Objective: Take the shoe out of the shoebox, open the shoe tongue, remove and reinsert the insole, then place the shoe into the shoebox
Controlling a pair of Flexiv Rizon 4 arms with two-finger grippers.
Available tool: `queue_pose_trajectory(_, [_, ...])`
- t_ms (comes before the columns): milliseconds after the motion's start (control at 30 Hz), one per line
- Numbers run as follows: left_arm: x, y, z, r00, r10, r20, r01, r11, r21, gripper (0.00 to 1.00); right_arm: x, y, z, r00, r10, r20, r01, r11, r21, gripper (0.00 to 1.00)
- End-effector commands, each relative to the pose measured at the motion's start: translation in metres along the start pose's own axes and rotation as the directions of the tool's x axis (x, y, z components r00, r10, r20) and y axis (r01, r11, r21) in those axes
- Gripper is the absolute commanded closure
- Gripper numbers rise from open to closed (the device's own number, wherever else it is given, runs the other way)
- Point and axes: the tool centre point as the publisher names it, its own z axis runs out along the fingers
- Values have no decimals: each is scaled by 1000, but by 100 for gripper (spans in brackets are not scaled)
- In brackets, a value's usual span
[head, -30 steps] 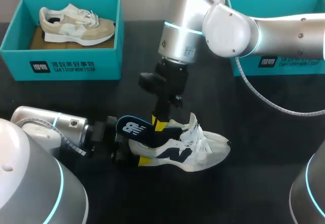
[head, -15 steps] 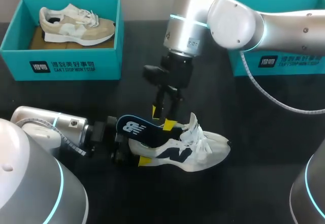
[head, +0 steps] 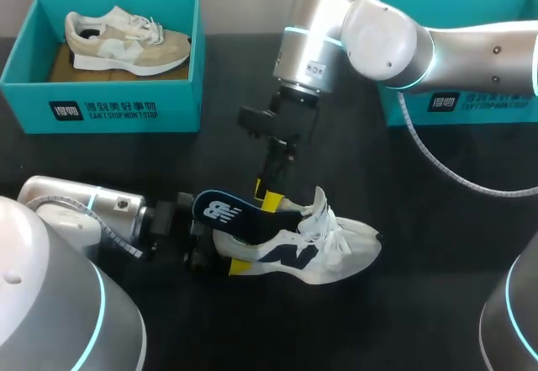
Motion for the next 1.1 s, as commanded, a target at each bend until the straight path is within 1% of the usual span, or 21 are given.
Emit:
queue_pose_trajectory(33, [-2, 2, 2, 1000, 0, -3, 0, 1000, -3, 100, 8, 0, 1, 1000, 15, 9, -15, 1000, -12, 28])
queue_pose_trajectory(100, [-2, 2, 2, 1000, 0, -3, 0, 1000, -3, 100, 10, 3, 1, 1000, 29, 9, -29, 999, -27, 31])
queue_pose_trajectory(167, [-2, 2, 2, 1000, 0, -3, 0, 1000, -3, 100, 12, 4, 1, 999, 48, 6, -47, 998, -35, 38])
queue_pose_trajectory(233, [-2, 2, 2, 1000, 0, -3, 0, 1000, -3, 100, 12, 4, 3, 998, 57, -2, -57, 997, -47, 43])
queue_pose_trajectory(367, [-2, 2, 2, 1000, 0, -3, 0, 1000, -3, 100, 11, 3, 7, 996, 91, -26, -92, 994, -63, 41])
queue_pose_trajectory(400, [-2, 2, 2, 1000, 0, -3, 0, 1000, -3, 100, 11, 3, 7, 995, 94, -28, -95, 993, -68, 39])
queue_pose_trajectory(433, [-2, 2, 2, 1000, 0, -3, 0, 1000, -3, 100, 11, 4, 7, 994, 100, -32, -102, 992, -73, 35])
queue_pose_trajectory(467, [-2, 2, 2, 1000, 0, -3, 0, 1000, -3, 100, 10, 5, 7, 993, 111, -36, -113, 991, -71, 34])
queue_pose_trajectory(500, [-2, 2, 2, 1000, 0, -3, 0, 1000, -3, 100, 9, 7, 7, 993, 109, -37, -112, 990, -85, 35])
queue_pose_trajectory(567, [-2, 2, 2, 1000, 0, -3, 0, 1000, -3, 100, 7, 9, 6, 992, 117, -36, -120, 989, -89, 35])
queue_pose_trajectory(733, [-2, 2, 2, 1000, 0, -3, 0, 1000, -3, 100, 4, 12, 8, 991, 124, -42, -128, 987, -101, 41])
queue_pose_trajectory(800, [-2, 2, 2, 1000, 0, -3, 0, 1000, -3, 100, 4, 12, 9, 991, 128, -48, -133, 984, -117, 51])
queue_pose_trajectory(833, [-2, 2, 2, 1000, 0, -3, 0, 1000, -3, 100, 4, 12, 10, 991, 129, -47, -134, 983, -123, 52])
queue_pose_trajectory(1000, [-2, 2, 2, 1000, 0, -3, 0, 1000, -3, 100, 9, 13, 13, 990, 134, -45, -138, 982, -128, 53])
queue_pose_trajectory(1100, [-2, 2, 2, 1000, 0, -3, 0, 1000, -3, 100, 11, 13, 15, 990, 134, -42, -138, 980, -145, 52])
